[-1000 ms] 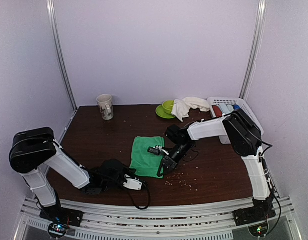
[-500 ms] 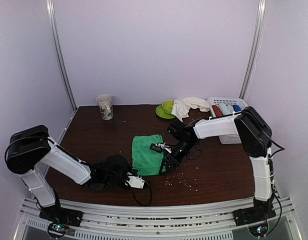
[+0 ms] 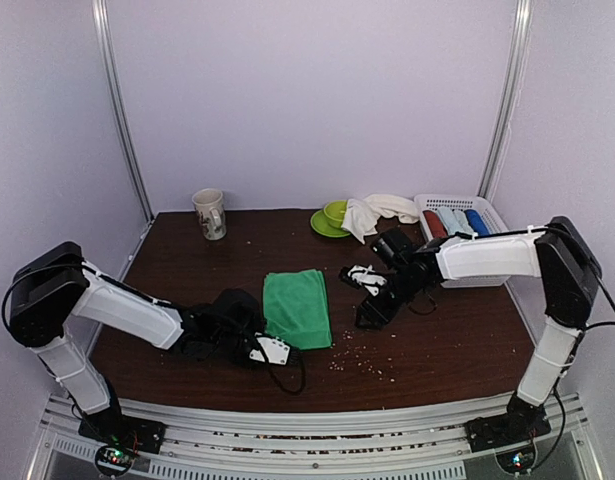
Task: Roll the towels
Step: Roll the towel at the center of the board.
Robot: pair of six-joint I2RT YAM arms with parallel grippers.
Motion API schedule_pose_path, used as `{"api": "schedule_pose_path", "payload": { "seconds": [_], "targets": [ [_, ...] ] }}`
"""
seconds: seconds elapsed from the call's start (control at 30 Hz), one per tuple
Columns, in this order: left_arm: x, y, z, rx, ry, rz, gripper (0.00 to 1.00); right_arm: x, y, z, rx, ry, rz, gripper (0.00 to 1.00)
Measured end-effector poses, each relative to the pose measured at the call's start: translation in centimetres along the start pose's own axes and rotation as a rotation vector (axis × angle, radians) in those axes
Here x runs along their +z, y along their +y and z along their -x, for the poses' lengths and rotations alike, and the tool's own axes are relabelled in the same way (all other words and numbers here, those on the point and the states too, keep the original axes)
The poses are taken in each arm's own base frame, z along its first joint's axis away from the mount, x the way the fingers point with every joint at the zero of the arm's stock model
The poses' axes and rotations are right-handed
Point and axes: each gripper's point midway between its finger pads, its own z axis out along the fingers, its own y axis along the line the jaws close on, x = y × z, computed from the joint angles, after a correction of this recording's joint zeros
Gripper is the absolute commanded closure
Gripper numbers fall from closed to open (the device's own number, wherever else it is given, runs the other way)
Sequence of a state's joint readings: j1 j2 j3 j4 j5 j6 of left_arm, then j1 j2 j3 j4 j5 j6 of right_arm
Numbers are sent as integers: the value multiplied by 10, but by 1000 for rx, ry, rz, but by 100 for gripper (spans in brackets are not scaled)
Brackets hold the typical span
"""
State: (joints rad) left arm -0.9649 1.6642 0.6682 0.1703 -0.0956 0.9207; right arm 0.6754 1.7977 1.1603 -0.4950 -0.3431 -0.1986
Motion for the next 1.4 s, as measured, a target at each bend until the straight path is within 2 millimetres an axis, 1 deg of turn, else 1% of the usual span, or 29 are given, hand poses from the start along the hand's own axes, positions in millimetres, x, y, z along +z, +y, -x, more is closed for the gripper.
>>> {"api": "schedule_pose_path", "payload": {
  "seconds": [0.13, 0.2, 0.3, 0.4, 0.5, 0.63, 0.77, 0.9, 1.0, 1.2, 1.33, 1.4],
  "targets": [
    [-1, 4, -1, -69, -31, -84, 100, -24, 21, 12, -165, -131, -92, 33],
    [-2, 5, -3, -99, -43, -119, 100, -37, 36, 19, -259, -224, -132, 31],
    [-3, 6, -5, -141, -59, -167, 100, -52, 57, 22, -384, -348, -180, 30],
    [-4, 6, -6, -169, -74, -203, 100, -60, 71, 22, -479, -426, -231, 29],
    [-5, 5, -6, -187, -86, -233, 100, -59, 79, 24, -567, -460, -289, 28],
    [-5, 5, -6, -214, -102, -276, 100, -51, 98, 21, -722, -487, -356, 27],
    [-5, 6, -5, -238, -117, -320, 100, -32, 117, 17, -871, -468, -407, 27],
    [-5, 6, -6, -260, -129, -359, 100, -9, 123, 17, -980, -409, -468, 27],
    [-5, 6, -6, -272, -140, -385, 100, 9, 124, 20, -1033, -368, -505, 28],
    [-7, 4, -6, -281, -153, -419, 100, 36, 118, 29, -1075, -320, -589, 28],
    [-6, 3, -6, -284, -157, -435, 100, 44, 114, 43, -1069, -315, -658, 30],
    [-7, 3, -6, -283, -161, -440, 100, 48, 112, 51, -1062, -315, -688, 34]
  ]
}}
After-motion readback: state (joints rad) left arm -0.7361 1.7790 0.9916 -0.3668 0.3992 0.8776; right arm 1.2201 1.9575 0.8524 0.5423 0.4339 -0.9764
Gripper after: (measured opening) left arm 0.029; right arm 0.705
